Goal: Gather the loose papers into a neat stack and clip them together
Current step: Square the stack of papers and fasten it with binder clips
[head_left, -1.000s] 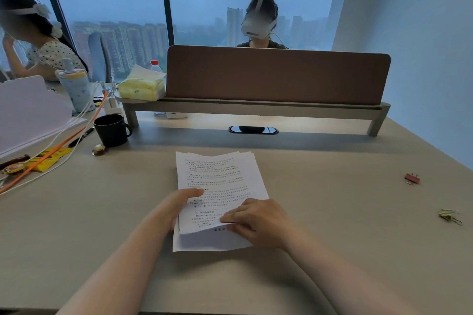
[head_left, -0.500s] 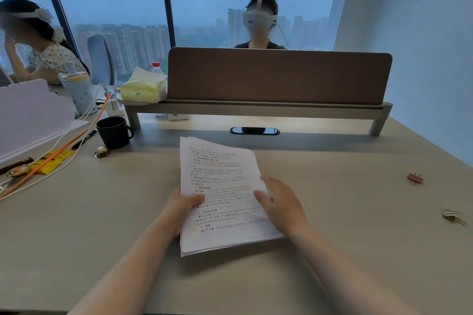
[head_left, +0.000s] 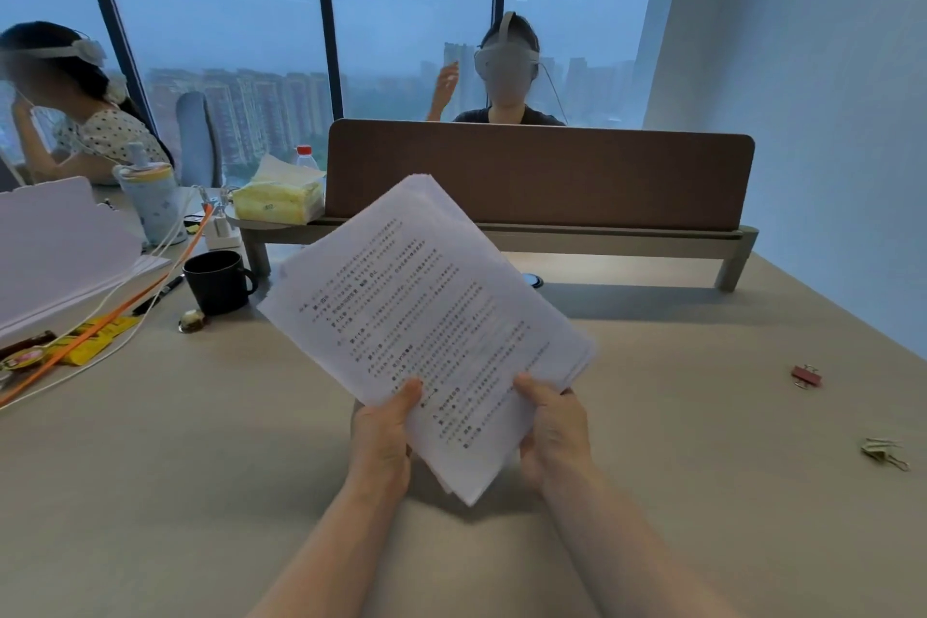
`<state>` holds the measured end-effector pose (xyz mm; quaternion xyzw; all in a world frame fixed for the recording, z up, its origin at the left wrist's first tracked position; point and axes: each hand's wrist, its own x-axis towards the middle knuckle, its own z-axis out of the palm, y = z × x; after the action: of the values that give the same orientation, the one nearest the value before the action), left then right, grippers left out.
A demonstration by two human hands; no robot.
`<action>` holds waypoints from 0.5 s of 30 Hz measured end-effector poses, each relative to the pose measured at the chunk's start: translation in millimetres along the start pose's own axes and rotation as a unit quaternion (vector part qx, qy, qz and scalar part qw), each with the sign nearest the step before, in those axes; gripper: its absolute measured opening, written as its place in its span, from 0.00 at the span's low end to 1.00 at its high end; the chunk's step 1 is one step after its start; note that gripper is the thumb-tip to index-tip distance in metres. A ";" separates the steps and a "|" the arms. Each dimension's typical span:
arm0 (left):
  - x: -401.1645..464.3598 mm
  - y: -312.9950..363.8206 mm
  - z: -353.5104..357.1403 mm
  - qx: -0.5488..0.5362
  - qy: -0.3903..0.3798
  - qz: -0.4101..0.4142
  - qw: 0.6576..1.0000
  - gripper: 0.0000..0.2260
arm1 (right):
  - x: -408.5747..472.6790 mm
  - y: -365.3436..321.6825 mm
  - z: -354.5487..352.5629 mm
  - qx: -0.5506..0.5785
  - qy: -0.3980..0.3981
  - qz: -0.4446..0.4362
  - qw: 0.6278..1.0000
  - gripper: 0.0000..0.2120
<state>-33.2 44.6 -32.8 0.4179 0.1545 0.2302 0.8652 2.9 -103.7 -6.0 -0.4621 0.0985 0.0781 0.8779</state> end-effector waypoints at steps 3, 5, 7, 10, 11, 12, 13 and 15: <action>1.9 10.6 -4.5 0.035 -0.007 0.002 0.999 0.16 | -0.3 -16.1 -2.0 -0.062 0.023 -0.099 0.993 0.09; 11.0 28.3 -11.9 0.017 -0.011 0.027 0.999 0.16 | -3.9 -28.1 -4.0 -0.096 0.013 -0.154 0.983 0.10; 22.9 50.1 -23.3 -0.013 -0.001 0.051 0.999 0.17 | -3.6 -37.2 -7.2 -0.132 -0.006 -0.193 0.972 0.12; 39.2 77.9 -43.6 0.017 0.015 0.060 0.998 0.14 | 0.5 -45.8 -13.0 -0.155 -0.026 -0.226 0.961 0.14; 42.8 84.2 -48.7 0.048 0.011 0.062 0.997 0.13 | 2.6 -47.8 -14.9 -0.160 -0.027 -0.233 0.959 0.13; 45.4 89.6 -51.7 0.084 0.004 0.061 0.995 0.12 | 3.8 -50.0 -16.0 -0.170 -0.030 -0.241 0.955 0.13; 47.1 94.3 -52.9 0.121 -0.010 0.061 0.991 0.14 | 4.0 -52.4 -15.6 -0.180 -0.035 -0.250 0.951 0.12; 49.5 101.4 -49.6 0.193 -0.052 0.063 0.978 0.19 | 5.1 -55.9 -13.0 -0.198 -0.042 -0.267 0.942 0.13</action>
<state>-41.4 158.3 14.2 0.5974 0.1241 0.2282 0.7587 19.3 -145.6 30.1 -0.6321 -0.0831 -0.1214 0.7608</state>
